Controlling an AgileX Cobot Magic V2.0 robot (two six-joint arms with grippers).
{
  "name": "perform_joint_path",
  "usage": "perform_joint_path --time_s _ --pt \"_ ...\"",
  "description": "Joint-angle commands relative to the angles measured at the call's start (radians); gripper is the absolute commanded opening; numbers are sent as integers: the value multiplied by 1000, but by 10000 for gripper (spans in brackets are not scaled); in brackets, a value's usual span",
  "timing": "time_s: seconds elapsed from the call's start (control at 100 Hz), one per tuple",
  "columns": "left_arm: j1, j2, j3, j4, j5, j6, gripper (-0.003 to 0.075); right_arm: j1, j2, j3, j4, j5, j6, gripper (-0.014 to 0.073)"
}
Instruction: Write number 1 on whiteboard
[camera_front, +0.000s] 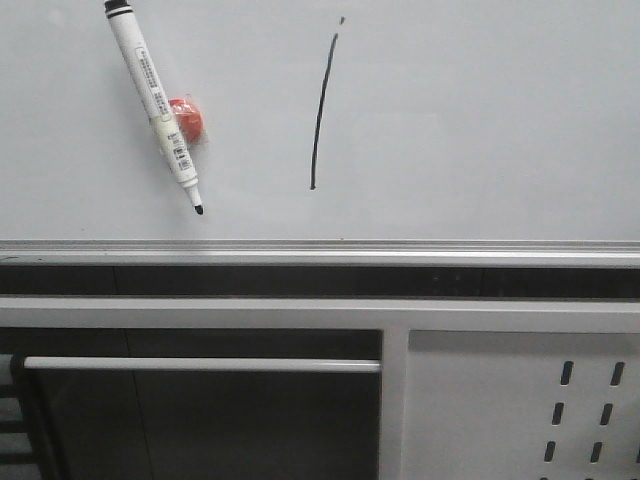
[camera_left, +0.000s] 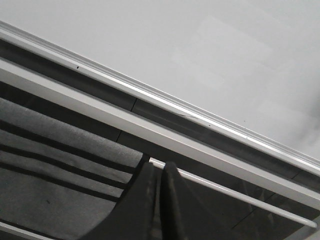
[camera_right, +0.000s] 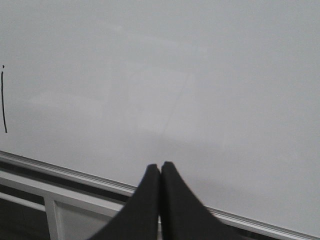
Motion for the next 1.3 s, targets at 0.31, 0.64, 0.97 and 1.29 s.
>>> perform_joint_path --time_s 0.31,0.64,0.97,1.29 --pt "0 -26 25 -35 -44 148 -18 -5 -13 -22 -27 -79 -1 -50" --pt "0 -26 25 -54 -58 363 -18 -5 -13 -22 -27 -79 -1 -50" --pt "0 -26 25 -91 -75 545 -18 -5 -13 -22 -27 -79 -1 -50" --pt "4 -26 25 -63 -73 543 -18 -5 -13 -22 -27 -79 -1 -50"
